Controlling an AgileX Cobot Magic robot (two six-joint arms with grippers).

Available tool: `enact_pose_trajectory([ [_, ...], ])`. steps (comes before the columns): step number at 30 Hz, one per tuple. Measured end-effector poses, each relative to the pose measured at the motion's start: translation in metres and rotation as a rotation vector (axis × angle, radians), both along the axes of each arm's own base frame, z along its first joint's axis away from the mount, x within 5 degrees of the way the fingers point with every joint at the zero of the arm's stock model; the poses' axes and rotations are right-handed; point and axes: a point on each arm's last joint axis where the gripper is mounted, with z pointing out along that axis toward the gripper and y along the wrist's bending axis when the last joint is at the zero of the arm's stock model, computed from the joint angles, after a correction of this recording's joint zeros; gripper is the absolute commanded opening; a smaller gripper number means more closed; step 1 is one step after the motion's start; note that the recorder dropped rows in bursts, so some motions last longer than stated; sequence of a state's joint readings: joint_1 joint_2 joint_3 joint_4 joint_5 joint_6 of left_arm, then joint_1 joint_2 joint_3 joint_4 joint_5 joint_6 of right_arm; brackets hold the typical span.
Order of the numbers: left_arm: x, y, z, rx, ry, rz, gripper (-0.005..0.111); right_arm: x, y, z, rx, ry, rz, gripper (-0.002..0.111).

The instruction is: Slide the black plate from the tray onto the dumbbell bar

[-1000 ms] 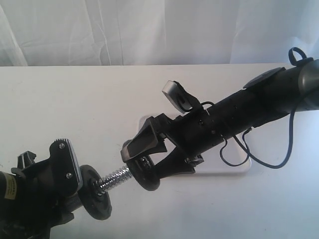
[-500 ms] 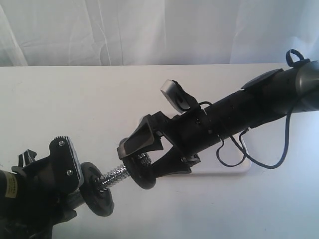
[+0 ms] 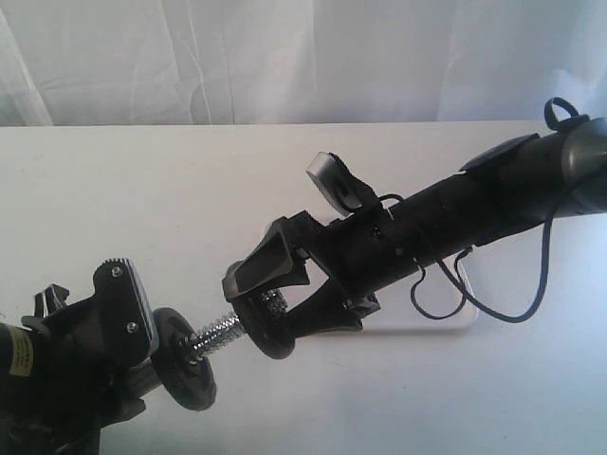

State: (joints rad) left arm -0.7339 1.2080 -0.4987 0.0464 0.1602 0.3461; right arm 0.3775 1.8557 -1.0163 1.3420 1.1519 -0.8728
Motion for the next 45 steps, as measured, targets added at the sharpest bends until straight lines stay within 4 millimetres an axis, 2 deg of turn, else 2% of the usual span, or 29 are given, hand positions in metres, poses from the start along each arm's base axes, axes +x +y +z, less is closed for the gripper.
enact_pose_trajectory([
  [7, 0.004, -0.004, -0.006, 0.004, 0.005, 0.003, 0.0, 0.003, 0.001, -0.005, -0.023, -0.025, -0.021, 0.0],
  [34, 0.006, -0.004, -0.006, -0.005, 0.006, 0.023, 0.0, 0.005, 0.004, -0.006, -0.006, -0.029, -0.062, 0.0],
  [45, 0.006, -0.002, -0.007, 0.012, 0.022, 0.032, 0.0, 0.002, 0.012, -0.008, -0.019, -0.048, -0.064, 0.0],
])
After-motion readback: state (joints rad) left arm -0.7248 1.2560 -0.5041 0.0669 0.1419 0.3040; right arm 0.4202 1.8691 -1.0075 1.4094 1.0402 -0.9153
